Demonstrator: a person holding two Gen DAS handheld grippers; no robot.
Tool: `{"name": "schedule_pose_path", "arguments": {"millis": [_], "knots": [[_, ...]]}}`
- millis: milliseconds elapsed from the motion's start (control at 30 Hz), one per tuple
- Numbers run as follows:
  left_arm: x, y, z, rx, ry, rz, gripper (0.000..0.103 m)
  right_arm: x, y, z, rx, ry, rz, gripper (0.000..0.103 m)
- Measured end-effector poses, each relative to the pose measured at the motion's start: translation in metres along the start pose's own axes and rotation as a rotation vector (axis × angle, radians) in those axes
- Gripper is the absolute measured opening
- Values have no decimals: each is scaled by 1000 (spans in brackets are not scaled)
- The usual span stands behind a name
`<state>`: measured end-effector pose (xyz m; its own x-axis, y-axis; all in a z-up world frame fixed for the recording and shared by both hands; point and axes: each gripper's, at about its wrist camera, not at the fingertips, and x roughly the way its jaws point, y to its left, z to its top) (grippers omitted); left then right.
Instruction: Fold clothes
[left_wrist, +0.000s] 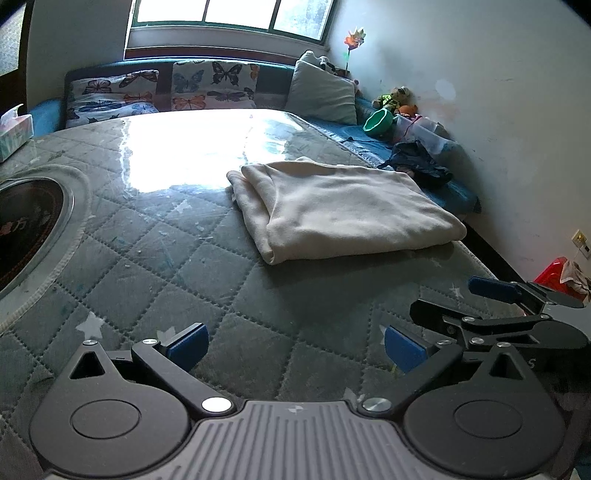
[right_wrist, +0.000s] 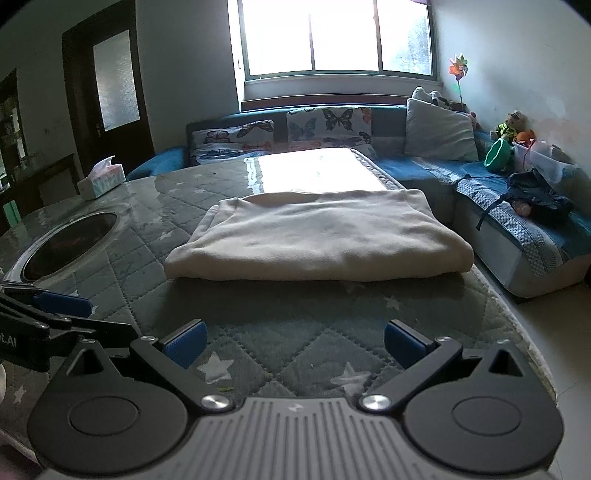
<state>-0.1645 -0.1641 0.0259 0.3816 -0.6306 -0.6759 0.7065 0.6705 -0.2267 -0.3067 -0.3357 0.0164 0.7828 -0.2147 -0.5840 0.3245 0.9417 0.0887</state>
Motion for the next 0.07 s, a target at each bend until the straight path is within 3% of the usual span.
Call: {"name": "schedule_pose_path", "arguments": {"millis": [67], "knots": [[0,-1,0,1,-1,-1,103,-1,0,0,-1,-3,-1,103]]}}
